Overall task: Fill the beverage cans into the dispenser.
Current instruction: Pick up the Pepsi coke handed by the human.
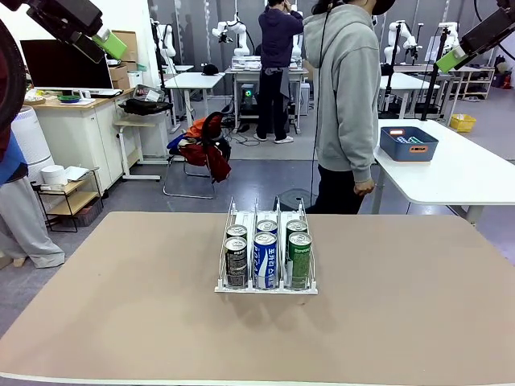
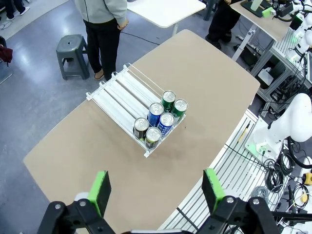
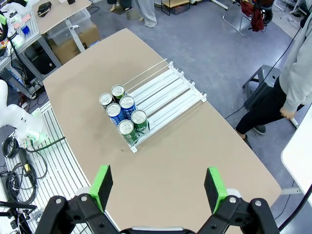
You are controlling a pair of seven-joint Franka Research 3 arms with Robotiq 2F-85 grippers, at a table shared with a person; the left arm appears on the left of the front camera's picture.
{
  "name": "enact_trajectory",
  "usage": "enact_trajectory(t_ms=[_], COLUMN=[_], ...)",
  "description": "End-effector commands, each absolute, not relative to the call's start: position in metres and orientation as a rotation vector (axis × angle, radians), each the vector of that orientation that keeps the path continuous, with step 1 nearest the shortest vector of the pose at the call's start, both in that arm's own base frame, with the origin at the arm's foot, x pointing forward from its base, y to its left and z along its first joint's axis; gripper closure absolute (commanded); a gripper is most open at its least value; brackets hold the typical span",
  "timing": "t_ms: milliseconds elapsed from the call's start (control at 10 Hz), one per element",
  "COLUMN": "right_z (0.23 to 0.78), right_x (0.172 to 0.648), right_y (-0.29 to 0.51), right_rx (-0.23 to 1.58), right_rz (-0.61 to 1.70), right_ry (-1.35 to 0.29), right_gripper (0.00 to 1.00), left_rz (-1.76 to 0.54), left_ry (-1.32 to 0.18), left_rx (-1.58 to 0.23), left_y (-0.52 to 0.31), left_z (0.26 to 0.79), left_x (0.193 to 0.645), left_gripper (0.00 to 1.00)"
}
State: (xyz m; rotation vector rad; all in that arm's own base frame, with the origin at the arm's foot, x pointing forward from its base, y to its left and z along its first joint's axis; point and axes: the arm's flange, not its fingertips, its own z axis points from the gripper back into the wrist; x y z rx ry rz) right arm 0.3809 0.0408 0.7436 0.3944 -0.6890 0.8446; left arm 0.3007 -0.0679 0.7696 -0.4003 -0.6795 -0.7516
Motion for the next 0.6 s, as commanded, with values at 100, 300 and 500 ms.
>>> enact_trajectory(t_ms=[100,300,500], right_z=[0.7428,0.7428,0.7428], right_x=[0.3813,0.3813,0.3813], right_y=[0.0423,0.0423,0.0423], right_rx=[0.395,0.395,0.395], right_rz=[0.846,0.846,0.846], right_ry=[-0.686,-0.686,-0.686], right_gripper=[0.0,0.0,0.0], left_rz=[-0.749,-0.749,-0.749], left_ry=[-0.677,-0.677,-0.677], left_rx=[-0.393,-0.393,-0.393], left_y=[-0.0667,-0.0667,-0.0667], left_z=[0.7695,0.7695,0.7695], left_x=[0.3008,0.3008,0.3008], left_gripper=[0.0,0.0,0.0])
